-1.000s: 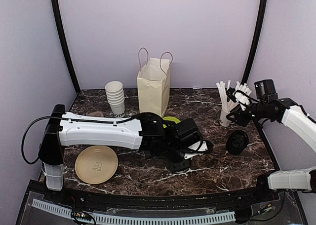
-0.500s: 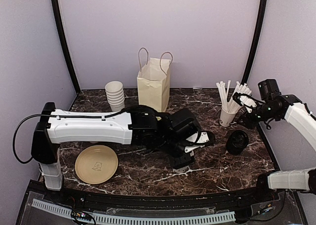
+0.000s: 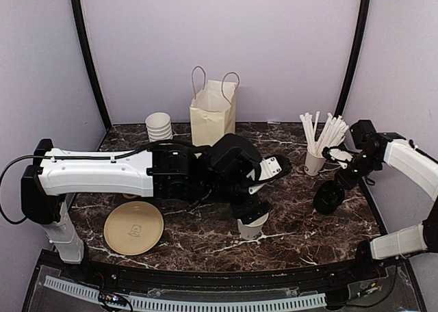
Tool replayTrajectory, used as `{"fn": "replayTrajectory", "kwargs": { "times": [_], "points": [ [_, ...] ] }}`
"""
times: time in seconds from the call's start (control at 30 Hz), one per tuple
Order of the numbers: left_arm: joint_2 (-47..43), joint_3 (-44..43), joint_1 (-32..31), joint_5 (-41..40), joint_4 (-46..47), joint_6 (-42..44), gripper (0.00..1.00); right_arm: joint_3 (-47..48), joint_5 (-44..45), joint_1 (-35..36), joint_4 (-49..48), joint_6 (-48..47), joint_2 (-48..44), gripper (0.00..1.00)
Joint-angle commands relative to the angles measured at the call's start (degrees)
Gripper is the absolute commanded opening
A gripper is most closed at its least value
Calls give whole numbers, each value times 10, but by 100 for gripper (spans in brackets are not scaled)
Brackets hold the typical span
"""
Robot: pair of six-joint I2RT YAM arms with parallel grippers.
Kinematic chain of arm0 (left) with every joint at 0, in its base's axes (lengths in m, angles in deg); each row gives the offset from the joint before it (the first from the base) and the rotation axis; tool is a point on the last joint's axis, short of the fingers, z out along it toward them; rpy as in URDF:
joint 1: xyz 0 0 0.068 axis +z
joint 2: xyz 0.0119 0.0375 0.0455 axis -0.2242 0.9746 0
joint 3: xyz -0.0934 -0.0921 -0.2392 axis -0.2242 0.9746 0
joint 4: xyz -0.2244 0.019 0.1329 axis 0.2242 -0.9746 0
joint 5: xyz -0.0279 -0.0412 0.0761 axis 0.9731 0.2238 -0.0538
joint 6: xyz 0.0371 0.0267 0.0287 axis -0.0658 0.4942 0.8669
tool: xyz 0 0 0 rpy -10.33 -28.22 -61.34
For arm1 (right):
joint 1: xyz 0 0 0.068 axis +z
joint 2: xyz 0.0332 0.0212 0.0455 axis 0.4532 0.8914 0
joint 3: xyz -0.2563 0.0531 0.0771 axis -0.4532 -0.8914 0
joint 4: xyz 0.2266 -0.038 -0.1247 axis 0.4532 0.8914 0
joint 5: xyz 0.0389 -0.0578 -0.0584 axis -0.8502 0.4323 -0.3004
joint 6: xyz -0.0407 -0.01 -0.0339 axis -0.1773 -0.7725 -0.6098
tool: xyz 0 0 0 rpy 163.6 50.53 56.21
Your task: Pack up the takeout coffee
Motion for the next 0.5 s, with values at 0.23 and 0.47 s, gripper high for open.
{"fn": "replayTrajectory", "kwargs": {
  "times": [0.23,0.47],
  "points": [
    [8,-6,12,-13,-5,-16,83,-12,13,-4,-35,-11,25,25],
    [7,-6,14,-16,-8,-15,81,-10,9,-5,-32,-10,24,13]
  ]
}}
